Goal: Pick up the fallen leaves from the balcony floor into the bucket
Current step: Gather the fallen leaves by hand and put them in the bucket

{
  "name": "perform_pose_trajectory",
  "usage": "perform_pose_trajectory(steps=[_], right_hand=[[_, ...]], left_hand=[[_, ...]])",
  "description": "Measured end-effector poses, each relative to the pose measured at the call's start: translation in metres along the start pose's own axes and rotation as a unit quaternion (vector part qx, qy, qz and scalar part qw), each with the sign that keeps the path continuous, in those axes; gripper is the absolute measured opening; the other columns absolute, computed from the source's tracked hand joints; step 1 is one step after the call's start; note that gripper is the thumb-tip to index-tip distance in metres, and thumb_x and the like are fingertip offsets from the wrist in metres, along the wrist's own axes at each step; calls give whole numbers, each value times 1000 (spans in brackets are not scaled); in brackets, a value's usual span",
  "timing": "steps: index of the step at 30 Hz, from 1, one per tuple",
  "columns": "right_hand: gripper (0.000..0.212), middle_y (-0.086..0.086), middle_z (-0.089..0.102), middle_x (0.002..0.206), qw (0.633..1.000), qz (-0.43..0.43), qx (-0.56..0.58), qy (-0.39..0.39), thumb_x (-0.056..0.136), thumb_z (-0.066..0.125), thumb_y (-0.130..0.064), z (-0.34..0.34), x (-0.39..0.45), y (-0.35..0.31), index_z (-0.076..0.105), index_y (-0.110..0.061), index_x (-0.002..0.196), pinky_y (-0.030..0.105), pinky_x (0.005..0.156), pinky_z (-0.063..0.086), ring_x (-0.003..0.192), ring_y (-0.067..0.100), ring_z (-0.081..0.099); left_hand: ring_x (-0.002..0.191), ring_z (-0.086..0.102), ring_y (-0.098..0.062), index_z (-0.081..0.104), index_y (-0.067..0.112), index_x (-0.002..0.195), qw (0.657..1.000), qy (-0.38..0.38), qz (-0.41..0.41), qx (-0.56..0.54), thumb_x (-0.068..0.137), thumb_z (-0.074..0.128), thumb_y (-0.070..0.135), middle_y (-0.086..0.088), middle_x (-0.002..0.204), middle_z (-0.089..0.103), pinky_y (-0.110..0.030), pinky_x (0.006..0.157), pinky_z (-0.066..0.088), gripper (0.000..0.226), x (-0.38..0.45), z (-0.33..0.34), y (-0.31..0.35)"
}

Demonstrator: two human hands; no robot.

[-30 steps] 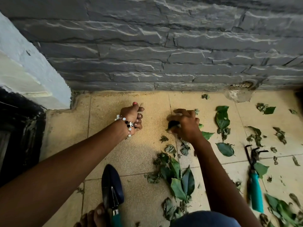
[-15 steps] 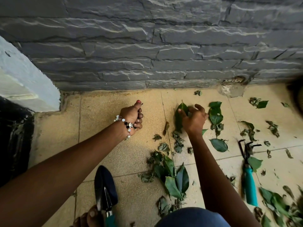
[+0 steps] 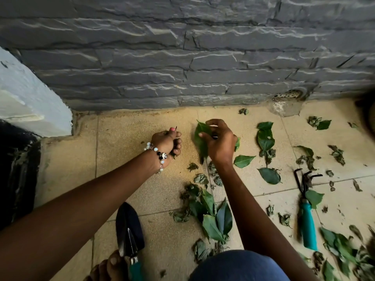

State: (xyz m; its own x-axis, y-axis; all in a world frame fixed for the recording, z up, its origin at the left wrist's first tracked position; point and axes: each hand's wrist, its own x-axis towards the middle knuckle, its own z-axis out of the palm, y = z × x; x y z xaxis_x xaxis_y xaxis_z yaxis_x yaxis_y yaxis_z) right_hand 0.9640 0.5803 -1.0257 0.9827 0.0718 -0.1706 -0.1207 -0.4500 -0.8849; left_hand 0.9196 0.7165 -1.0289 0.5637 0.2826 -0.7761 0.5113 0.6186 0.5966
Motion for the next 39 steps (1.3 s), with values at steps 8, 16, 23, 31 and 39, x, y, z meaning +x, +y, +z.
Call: perform_pose_trajectory(steps=[8, 16, 23, 31, 39], right_hand=[[30, 10, 75, 95, 978, -199, -60, -19, 88, 55, -1, 49, -32, -26, 70, -8, 112, 28, 70, 56, 78, 20, 70], [83, 7, 72, 109, 949, -169, -201, -175, 84, 56, -4, 50, -33, -12, 12, -13, 155, 57, 117, 9, 107, 30, 64], [86, 8, 69, 115, 938, -60, 7, -342, 91, 60, -2, 7, -14, -15, 5, -18, 155, 14, 95, 43, 115, 14, 60], [52, 12, 58, 126, 945, -138, -259, -147, 89, 66, -39, -5, -19, 32, 54, -13, 132, 44, 101, 42, 118, 27, 48], [39, 17, 49, 142, 880, -297, -315, -194, 89, 65, -15, -15, -36, 70, 63, -12, 127, 48, 109, 38, 136, 40, 40]], left_hand=[[100, 63, -16, 66, 20, 100, 995, -16, -7, -98, 93, 42, 63, 0, 95, 68, -31, 84, 48, 50, -1, 11, 16], [93, 68, -28, 66, 6, 100, 999, 25, -2, 30, 86, 61, 57, -10, 103, 71, -41, 90, 54, 53, 3, 5, 12], [56, 59, -19, 62, 7, 80, 997, 19, 52, 50, 96, 59, 28, -6, 70, 61, -29, 55, 52, 26, -2, 16, 1], [39, 36, -11, 52, 3, 81, 998, 51, 29, 22, 99, 53, 30, -6, 63, 43, -15, 36, 30, 32, 6, 5, -4], [40, 40, -15, 45, 8, 78, 999, 36, 0, 31, 99, 51, 38, -10, 70, 45, -17, 38, 33, 37, 6, 8, -13]])
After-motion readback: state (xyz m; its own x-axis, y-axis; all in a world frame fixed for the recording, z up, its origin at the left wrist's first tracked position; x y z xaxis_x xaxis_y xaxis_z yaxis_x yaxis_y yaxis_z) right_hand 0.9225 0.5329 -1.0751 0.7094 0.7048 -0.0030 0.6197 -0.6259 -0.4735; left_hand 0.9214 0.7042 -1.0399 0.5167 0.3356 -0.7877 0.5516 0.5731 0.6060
